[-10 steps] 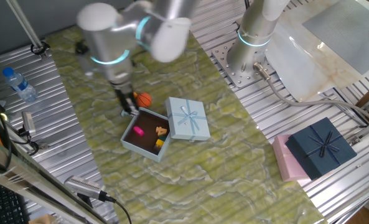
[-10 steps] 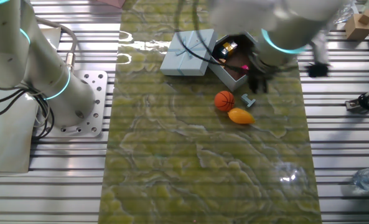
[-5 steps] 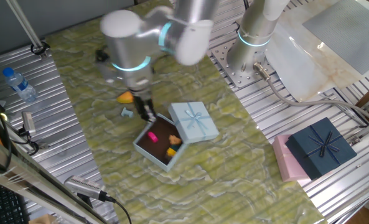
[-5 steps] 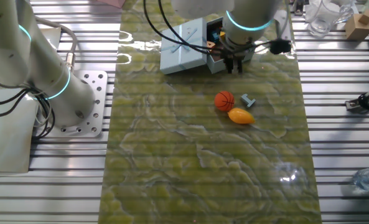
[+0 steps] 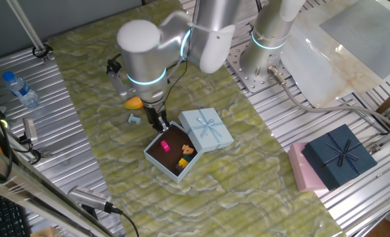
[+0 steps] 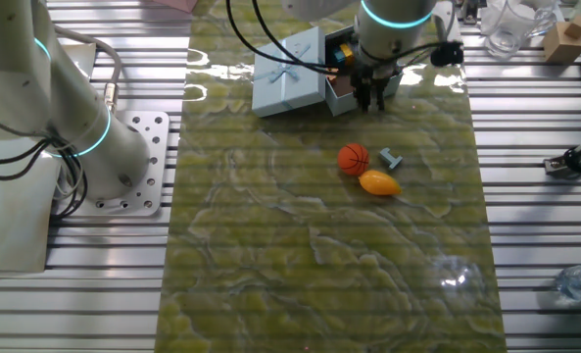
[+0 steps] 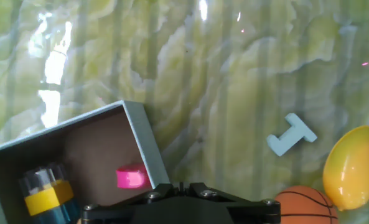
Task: Take everything out of the gift box
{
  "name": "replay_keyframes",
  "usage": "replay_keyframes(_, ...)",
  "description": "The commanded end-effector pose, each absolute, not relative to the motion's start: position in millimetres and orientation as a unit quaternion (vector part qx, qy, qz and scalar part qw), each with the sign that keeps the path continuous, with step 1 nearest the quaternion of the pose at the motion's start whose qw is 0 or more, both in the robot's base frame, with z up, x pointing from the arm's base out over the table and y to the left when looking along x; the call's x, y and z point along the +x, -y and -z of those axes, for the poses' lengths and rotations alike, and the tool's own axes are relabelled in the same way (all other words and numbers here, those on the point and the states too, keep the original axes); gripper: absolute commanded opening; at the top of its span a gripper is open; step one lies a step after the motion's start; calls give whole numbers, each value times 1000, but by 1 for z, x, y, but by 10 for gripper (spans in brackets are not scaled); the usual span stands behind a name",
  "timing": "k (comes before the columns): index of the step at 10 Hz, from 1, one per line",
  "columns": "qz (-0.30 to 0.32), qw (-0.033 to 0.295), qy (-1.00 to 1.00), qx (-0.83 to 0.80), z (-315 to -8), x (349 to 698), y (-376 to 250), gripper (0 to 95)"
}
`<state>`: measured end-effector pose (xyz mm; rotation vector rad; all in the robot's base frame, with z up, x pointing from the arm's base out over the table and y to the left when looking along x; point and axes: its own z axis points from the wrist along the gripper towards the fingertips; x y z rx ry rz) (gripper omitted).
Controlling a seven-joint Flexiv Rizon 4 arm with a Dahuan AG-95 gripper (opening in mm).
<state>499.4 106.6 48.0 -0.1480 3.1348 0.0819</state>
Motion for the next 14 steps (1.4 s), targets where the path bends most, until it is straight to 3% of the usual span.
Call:
replay_keyframes(1, 5, 11, -997, -70, -48, 497, -101, 0)
replay_keyframes(5, 19, 31, -994, -100, -58, 480, -82, 0)
replay_keyframes(14, 17, 23, -994, -105, -67, 464, -70, 0)
